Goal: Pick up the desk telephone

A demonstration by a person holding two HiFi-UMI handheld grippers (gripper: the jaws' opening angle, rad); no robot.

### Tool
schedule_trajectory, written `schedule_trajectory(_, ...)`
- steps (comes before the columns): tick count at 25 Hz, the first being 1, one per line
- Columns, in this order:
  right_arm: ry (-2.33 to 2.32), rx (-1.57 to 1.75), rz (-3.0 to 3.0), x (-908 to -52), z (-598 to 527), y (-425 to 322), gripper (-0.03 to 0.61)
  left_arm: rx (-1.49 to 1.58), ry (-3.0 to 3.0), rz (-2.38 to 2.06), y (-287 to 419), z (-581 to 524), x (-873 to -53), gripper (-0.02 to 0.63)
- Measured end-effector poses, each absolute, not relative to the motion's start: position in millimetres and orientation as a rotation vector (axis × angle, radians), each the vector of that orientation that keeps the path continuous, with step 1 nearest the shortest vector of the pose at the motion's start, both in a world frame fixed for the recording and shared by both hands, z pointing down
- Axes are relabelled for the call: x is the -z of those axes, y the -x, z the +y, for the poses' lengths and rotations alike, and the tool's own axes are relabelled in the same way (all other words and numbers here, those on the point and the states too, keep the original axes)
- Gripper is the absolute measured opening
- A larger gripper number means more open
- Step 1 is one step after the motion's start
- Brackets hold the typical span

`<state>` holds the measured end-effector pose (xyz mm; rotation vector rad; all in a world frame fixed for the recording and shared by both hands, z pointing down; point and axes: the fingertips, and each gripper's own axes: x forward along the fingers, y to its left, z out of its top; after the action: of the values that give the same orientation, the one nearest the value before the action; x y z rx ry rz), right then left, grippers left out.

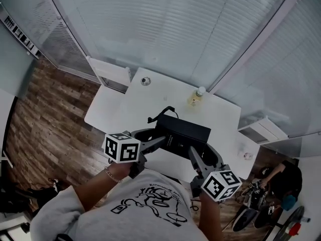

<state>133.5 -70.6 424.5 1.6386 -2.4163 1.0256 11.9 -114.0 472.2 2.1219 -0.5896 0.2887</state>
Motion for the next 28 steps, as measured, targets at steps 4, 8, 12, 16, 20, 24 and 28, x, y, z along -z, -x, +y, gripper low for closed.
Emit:
schedule_trajectory(4, -1.641, -0.985, -2.441, -409.6, -66.4, -127.1, 0.218, -0.279, -2.156, -0.597, -5.0, -111.0, -454.6, 0.238)
schedule_trajectory(8, -1.65, -0.984, -2.444, -401.1, -63.1, -126.7, 0.218, -0.284, -2.18, -0.605, -4.0, -109.0, -444.2, 0.238)
schedule_trajectory(12, -1.641, -0.963, -2.457, -410.5, -65.6, -128.6, 0.211, -0.299, -2.185, -0.608, -6.5, -112.2, -452.8, 0.238)
schedule_trajectory(16, -1.641, -0.976, -2.46, -419.6, -67.3, -127.9, 0.21, -0.3, -2.171, -0.608, -5.8, -113.0, -463.5, 0.238)
schedule_trajectory(20, -1.64, -0.982, -2.452, -408.5, -65.3, -125.6, 0.209, -0.294, -2.163, -0.601, -3.5, -110.6, -453.5, 0.238)
schedule_trajectory(24, -1.645, -0.996, -2.44, -407.1, -66.7, -125.0, 0.209, -0.295, -2.159, -0.602, -2.8, -111.4, -453.8, 0.238)
schedule_trajectory(28, -1.646, -1.002, -2.439, -408.8, -66.8, -124.5, 0.209, -0.296, -2.161, -0.602, -2.4, -112.0, -454.5, 0.238)
